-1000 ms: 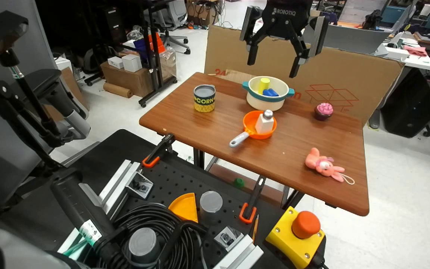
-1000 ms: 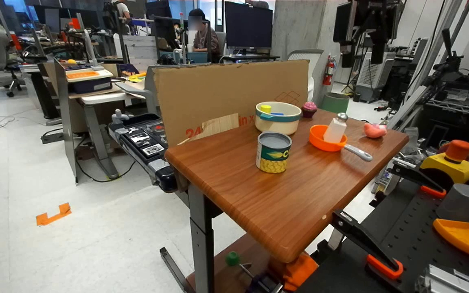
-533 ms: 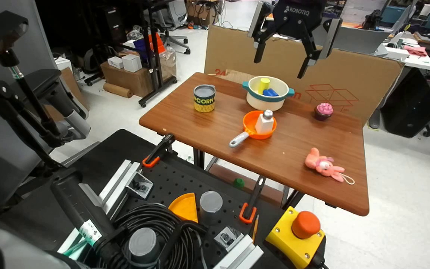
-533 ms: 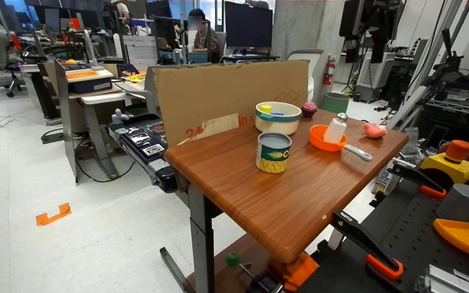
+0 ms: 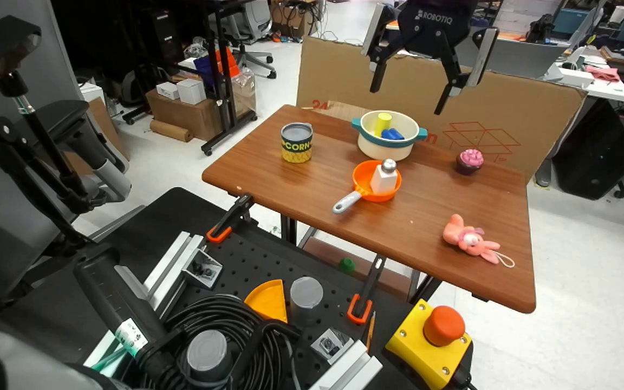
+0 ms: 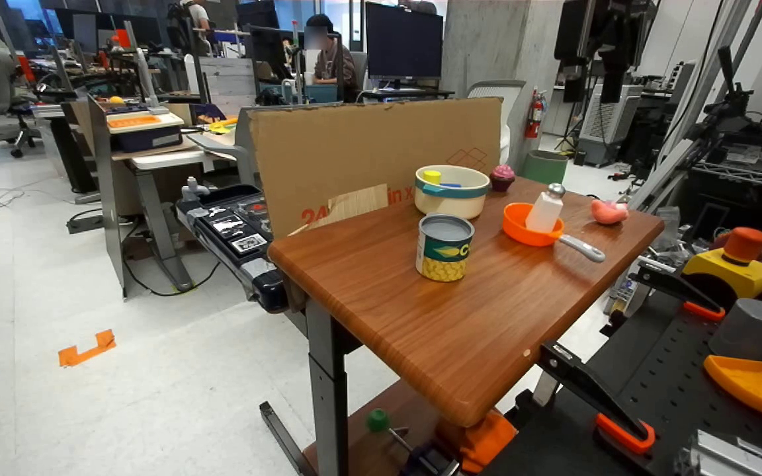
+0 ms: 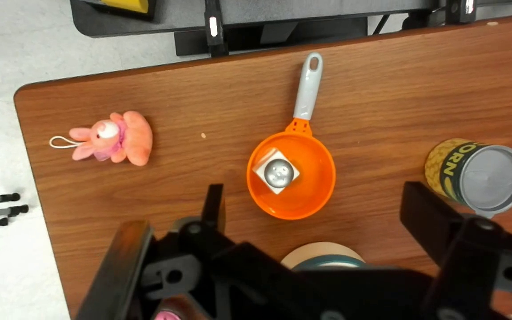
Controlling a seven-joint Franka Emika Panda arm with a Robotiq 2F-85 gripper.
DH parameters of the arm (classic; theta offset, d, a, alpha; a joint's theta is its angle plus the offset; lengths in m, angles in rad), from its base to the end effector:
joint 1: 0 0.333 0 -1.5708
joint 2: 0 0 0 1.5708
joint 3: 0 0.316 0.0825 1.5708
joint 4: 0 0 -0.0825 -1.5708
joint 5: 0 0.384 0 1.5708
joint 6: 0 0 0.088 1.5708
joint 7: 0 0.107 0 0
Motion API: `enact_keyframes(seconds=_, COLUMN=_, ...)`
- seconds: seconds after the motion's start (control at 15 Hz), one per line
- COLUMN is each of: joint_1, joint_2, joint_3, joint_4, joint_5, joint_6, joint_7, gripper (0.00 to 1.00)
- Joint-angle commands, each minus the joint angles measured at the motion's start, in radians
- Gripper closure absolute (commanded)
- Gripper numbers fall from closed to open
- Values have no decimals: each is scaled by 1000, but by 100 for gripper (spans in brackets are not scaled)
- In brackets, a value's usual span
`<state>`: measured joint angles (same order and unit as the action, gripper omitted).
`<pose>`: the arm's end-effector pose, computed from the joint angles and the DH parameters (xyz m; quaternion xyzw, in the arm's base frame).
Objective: Remove the shaker from the pot
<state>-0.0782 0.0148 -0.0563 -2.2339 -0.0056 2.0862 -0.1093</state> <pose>0.5029 -0.0683 0.3514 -0.9966 0.0110 0.0809 0.0072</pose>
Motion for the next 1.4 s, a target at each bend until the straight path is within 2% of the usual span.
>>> enact_keyframes(seconds=0.0, joint_1=5, joint_2=11, joint_3=-3, joint_4=14, joint_5=1, joint_6=14, joint_7=-35, gripper=0)
enact_keyframes(seconds=0.27, joint_1=5, joint_2=20, joint_3=-5, joint_4=30, joint_5=-29, joint_6=8, joint_7=71, gripper=0)
enact_keyframes(seconds=0.73, joint_1=11, joint_2=71, joint_3=-6, joint_4=54, joint_5=-164, joint_6=1, joint_7=289, gripper=0)
enact_keyframes(seconds=1.33, joint_1=31, joint_2=182, joint_3=-9, joint_4=115, joint_5=-188, joint_6=-24, joint_7=366, gripper=0)
